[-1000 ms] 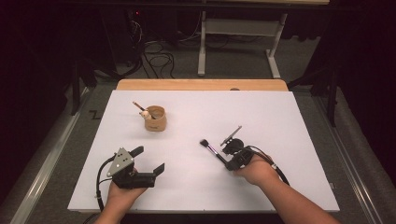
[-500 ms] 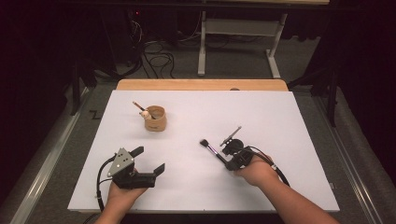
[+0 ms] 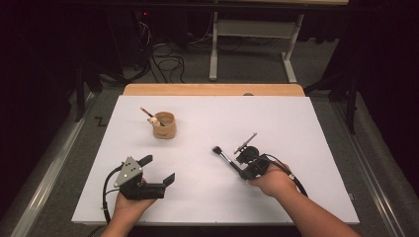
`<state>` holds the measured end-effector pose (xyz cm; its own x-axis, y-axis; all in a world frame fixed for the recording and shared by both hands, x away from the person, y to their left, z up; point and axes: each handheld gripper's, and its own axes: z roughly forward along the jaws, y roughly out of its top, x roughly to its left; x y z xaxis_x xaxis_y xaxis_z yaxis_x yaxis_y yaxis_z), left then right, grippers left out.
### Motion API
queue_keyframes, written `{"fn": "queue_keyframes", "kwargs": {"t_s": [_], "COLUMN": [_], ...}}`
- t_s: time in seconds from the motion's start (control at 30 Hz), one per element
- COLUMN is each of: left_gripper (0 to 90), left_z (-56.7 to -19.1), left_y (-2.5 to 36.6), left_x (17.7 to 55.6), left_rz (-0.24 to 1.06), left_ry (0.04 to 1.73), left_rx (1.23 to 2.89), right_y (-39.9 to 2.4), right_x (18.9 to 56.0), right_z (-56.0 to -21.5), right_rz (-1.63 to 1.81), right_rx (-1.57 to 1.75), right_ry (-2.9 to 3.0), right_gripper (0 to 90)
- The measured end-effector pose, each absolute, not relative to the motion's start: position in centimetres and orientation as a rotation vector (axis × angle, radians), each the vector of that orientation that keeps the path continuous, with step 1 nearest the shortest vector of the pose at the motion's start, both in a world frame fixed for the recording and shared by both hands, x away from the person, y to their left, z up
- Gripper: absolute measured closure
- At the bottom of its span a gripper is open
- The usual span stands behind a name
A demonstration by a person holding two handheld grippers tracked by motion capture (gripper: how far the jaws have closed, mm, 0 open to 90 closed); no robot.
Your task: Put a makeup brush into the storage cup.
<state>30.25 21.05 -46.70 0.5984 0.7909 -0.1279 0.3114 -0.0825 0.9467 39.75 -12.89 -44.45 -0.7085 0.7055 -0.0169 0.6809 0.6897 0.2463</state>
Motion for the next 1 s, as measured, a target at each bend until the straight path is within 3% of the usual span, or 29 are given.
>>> {"fn": "queue_keyframes", "kwargs": {"t_s": [0.57,1.0], "left_gripper": [1.3,1.3], "left_z": [-46.8,-46.9], "left_y": [21.0,20.9], "left_x": [30.3,30.3], "left_rz": [0.511,0.508], "left_ry": [0.927,0.933], "left_rx": [1.667,1.668], "right_y": [-17.7,-20.8], "right_x": [39.8,39.4], "right_z": [-42.8,-43.8], "right_rz": [0.376,0.547], "right_rx": [1.25,1.357], "right_ry": [2.647,2.549], "right_gripper": [80.7,80.7]}}
